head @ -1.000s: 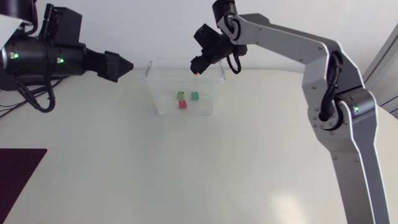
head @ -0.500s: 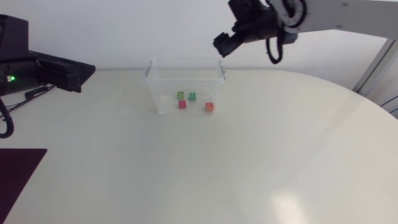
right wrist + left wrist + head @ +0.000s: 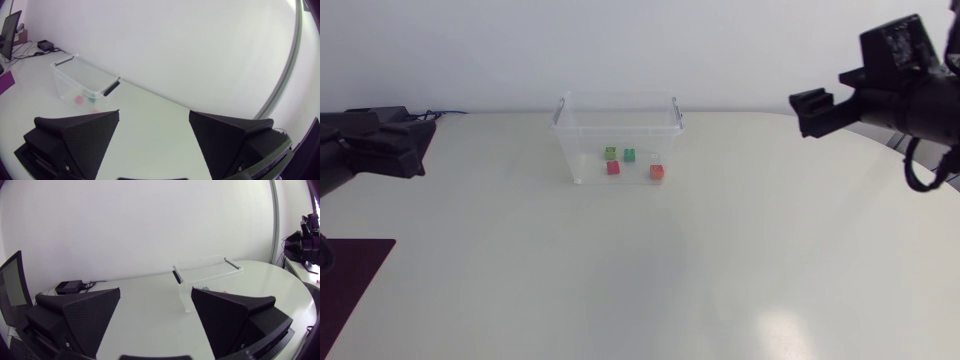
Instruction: Place the duplo bricks in the container
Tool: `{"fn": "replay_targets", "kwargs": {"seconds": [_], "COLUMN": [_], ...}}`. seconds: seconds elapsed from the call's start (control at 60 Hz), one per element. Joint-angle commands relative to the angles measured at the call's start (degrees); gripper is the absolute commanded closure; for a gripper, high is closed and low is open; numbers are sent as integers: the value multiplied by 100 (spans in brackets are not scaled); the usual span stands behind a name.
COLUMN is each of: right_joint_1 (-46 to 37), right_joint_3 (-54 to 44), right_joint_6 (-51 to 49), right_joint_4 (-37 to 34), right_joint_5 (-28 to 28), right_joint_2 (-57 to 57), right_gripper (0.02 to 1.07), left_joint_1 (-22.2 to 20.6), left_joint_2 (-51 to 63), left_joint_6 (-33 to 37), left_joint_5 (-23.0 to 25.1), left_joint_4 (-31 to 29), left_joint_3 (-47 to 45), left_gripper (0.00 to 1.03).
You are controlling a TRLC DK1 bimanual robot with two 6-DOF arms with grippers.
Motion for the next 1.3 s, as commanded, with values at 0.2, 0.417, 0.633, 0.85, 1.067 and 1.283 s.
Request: {"fn": "replay_targets", "kwargs": {"seconds": [0.2, 0.417, 0.633, 0.85, 1.067, 1.283], "right_joint_1": [-565, -749, -948, -864, -781, -698], "right_joint_3": [-1467, -2311, -3012, -3543, -4074, -4611], "right_joint_6": [318, 257, 328, 703, 1077, 1456], "right_joint_4": [602, 839, 1044, 953, 862, 771], "right_joint_5": [407, 451, 470, 373, 277, 179], "right_joint_2": [-1599, -2663, -3415, -4043, -4671, -5304], "right_gripper": [6, 6, 6, 6, 6, 6], "left_joint_1": [28, 19, -3, -23, -42, -62], "left_joint_2": [-446, -912, -1369, -1975, -2582, -3194], "left_joint_6": [-1, 52, 0, -199, -398, -599], "left_joint_5": [-146, -146, -158, -202, -247, -292], "left_joint_4": [396, 730, 897, 895, 893, 891], "left_joint_3": [-734, -1297, -1752, -2250, -2748, -3252], "left_gripper": [4, 4, 4, 4, 4, 4]}}
